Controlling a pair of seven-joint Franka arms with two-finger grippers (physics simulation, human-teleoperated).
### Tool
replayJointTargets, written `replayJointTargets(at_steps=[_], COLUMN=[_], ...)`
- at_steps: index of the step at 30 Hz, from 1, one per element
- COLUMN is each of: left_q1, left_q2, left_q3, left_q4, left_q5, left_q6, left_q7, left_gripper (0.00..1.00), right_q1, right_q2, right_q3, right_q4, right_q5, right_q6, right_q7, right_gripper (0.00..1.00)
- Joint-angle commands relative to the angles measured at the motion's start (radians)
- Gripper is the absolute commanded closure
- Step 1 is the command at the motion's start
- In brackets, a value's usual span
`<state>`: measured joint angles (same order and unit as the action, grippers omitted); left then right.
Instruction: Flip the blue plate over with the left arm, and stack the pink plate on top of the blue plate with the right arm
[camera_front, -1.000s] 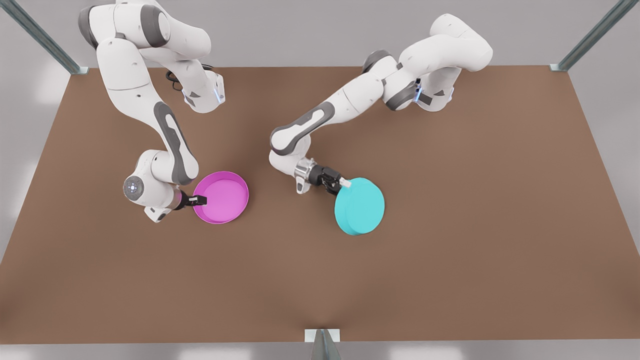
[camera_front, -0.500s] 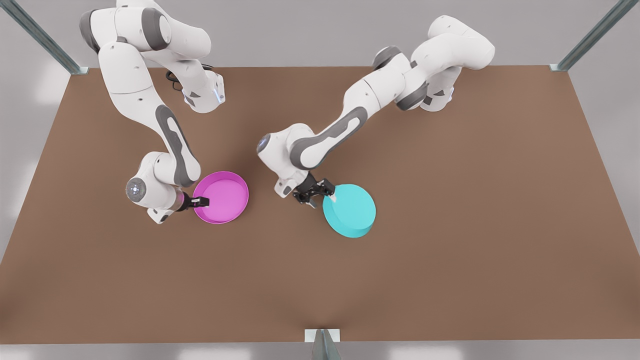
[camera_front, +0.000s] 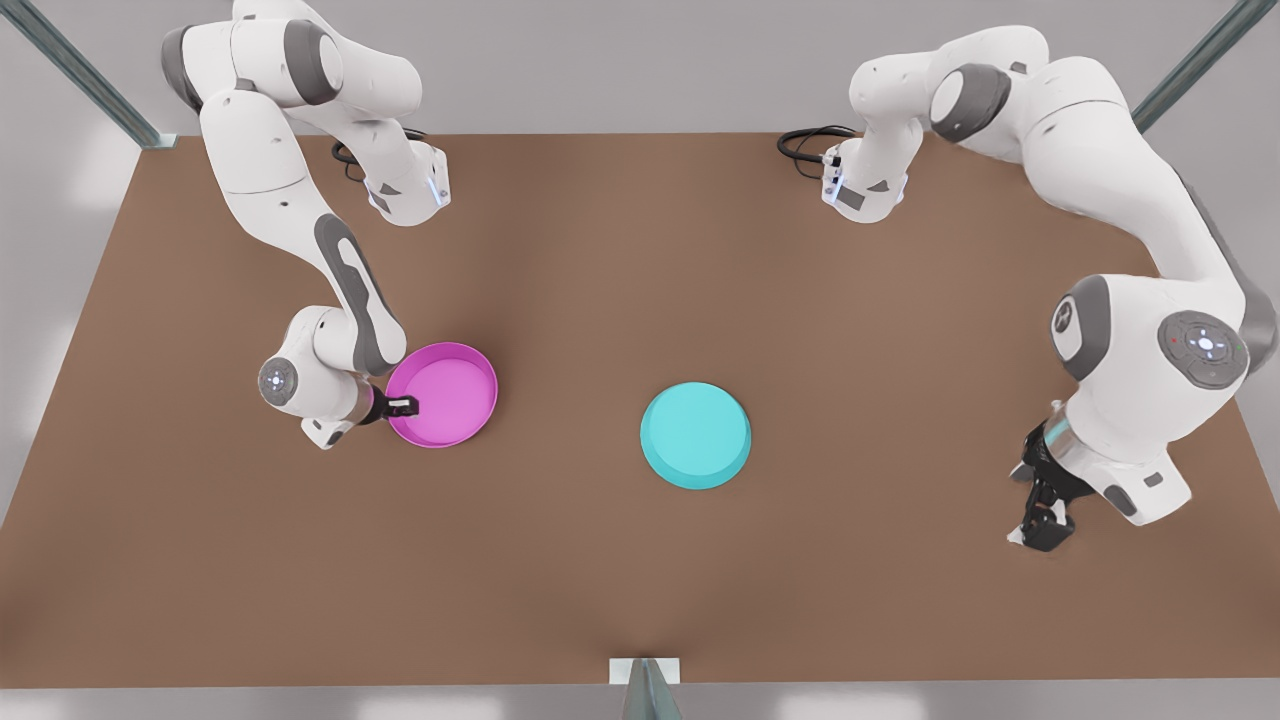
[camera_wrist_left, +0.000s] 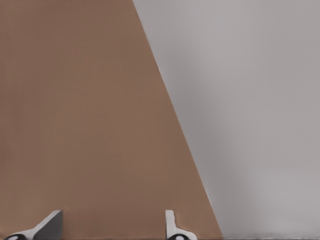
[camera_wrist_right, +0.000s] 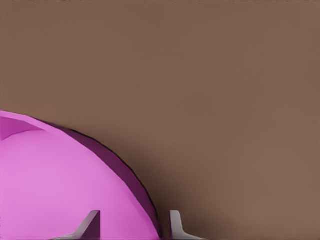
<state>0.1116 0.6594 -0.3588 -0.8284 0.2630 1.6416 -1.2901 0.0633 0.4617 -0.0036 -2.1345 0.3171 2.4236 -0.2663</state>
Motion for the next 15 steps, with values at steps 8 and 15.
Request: replayJointTargets(at_steps=[8, 15], left_q1=[-0.038, -0.072], left_q2=[-0.550, -0.598], left_q3=[0.121, 0.164], left_q4=[-0.426, -0.759], left_q5=[-0.189, -0.228], left_q6=[-0.451, -0.132], left_q7=[1.473, 1.554], left_gripper=[0.00, 0.00], right_q1=[-0.003, -0.002], right_q2=[-0.001, -0.003], right_q3=[0.007, 0.010], right_q4=[0.001, -0.001], right_q5=[-0.003, 0.085], right_q6=[0.003, -0.009], right_q7=[-0.011, -0.091], right_gripper=[0.74, 0.79])
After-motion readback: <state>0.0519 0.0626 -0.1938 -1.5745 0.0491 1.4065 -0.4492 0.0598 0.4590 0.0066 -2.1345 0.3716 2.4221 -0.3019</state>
